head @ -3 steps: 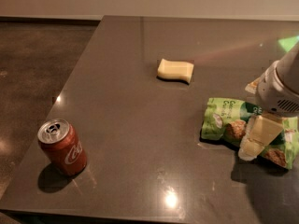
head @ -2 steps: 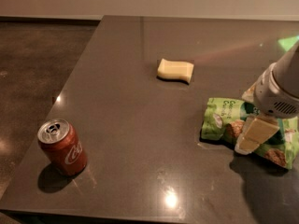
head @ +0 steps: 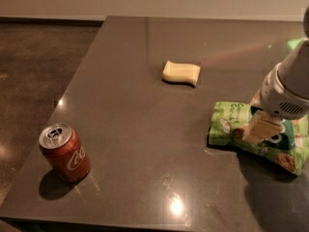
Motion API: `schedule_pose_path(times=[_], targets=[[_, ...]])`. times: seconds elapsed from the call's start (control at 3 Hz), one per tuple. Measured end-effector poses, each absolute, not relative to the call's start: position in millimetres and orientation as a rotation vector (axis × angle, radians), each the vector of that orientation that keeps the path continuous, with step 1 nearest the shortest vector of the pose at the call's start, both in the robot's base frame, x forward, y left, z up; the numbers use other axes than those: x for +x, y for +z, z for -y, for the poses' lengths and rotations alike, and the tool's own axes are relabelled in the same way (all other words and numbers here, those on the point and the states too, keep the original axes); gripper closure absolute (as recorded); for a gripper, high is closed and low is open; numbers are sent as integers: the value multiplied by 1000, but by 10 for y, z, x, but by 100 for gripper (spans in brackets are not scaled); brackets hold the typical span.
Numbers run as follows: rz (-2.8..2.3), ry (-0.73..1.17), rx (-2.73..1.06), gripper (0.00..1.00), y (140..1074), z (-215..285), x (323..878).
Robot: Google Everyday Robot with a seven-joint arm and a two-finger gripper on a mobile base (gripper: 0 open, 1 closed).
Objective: Move green rice chip bag near coke can
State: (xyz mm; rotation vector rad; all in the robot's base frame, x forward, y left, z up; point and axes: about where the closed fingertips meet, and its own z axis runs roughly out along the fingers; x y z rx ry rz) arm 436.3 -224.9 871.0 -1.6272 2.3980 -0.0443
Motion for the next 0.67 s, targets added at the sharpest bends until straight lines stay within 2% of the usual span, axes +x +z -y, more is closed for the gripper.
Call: schedule_pose_path(times=[0.33, 0.67], targets=[[-2369, -4, -1673, 88, 8818, 2082, 4329], [-2318, 82, -1745, 100, 8908, 1782, 4250]])
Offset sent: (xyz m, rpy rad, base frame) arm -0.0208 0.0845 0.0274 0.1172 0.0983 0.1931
